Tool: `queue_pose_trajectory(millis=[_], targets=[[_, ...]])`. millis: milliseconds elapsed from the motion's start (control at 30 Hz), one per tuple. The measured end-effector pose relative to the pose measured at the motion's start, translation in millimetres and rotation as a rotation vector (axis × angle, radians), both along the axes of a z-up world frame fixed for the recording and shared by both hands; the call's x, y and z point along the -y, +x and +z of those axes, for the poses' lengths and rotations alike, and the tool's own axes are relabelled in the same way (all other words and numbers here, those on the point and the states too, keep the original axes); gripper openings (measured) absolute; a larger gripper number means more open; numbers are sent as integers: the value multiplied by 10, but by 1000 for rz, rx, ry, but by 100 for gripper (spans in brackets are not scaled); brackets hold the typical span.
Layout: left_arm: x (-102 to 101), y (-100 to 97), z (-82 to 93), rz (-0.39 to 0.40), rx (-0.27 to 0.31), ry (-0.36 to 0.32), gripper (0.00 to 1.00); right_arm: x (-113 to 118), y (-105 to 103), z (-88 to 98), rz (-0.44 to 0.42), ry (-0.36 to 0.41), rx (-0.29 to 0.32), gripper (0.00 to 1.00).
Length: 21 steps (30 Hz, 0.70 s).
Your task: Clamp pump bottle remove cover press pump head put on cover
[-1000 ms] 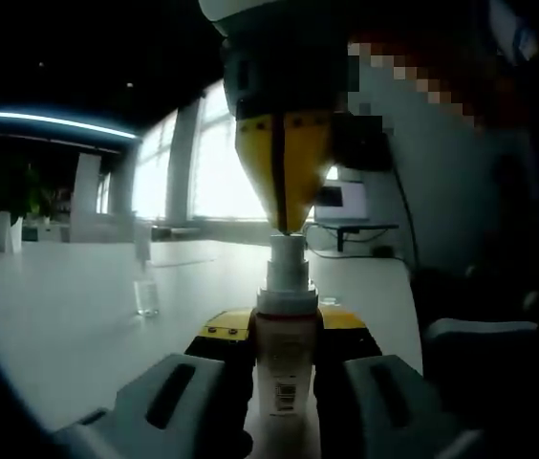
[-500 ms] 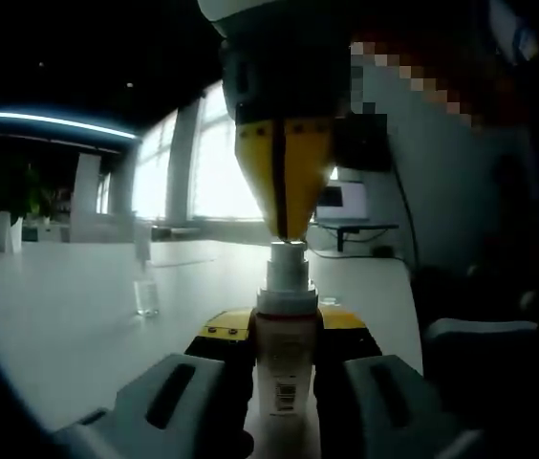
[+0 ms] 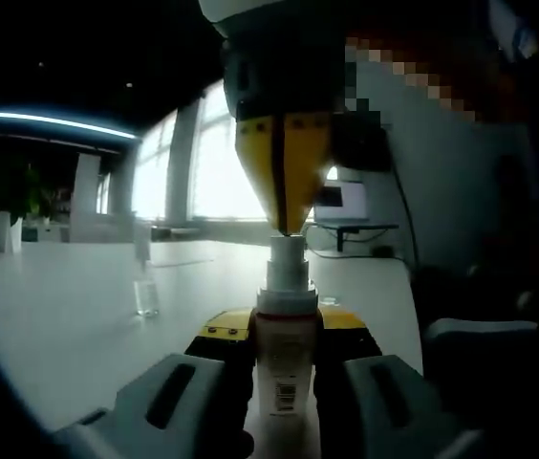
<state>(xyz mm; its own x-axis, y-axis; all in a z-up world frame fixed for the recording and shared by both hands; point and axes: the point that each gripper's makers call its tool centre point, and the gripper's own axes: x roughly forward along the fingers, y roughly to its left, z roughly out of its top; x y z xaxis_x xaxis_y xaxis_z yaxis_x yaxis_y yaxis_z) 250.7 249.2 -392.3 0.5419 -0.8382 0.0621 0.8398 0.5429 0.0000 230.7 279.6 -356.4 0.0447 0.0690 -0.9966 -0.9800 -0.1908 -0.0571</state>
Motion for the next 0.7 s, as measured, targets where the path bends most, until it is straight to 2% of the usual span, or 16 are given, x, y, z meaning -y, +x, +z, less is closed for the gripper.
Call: queue_pose_trajectory(millis=[700], targets=[[-6,6,-2,0,3,1,14,-12,-13,2,-9,9,-4,0]])
